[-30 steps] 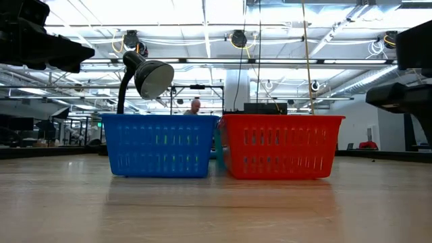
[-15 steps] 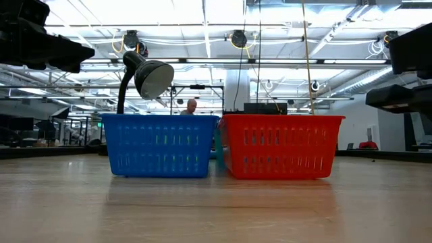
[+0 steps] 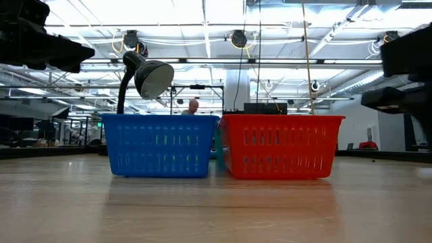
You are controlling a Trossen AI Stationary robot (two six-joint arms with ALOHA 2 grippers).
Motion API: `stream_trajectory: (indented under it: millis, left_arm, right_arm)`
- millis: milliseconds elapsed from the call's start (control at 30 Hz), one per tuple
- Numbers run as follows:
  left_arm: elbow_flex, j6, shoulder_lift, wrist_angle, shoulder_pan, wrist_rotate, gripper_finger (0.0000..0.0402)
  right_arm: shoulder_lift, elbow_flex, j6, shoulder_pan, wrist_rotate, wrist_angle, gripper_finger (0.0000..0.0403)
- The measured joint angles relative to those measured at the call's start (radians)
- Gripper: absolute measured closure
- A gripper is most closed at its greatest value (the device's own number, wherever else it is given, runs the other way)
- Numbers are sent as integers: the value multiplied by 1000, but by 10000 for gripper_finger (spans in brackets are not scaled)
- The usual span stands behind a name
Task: Pick & Place Markers
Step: Put the black highlighter pen into the blue bin
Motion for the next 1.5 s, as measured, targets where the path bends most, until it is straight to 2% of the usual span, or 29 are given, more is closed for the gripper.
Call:
stream_trajectory:
  millis: [333,667,1033,1200,1500]
  left_arm:
    - [0,0,0,-1,0,0,243]
    - [0,0,0,-1,0,0,243]
    - [0,0,0,0,0,0,243]
    - [0,0,0,0,0,0,243]
    - [0,0,0,0,0,0,243]
  right_arm:
    - [-152,2,-42,-13,14,110,376]
    - [-170,4,-218,-105,22,331,376]
    - [-170,5,-470,-374,7,536,374]
    - [-171,5,-494,-520,-58,621,373]
    - [-130,6,-490,-702,-57,675,370]
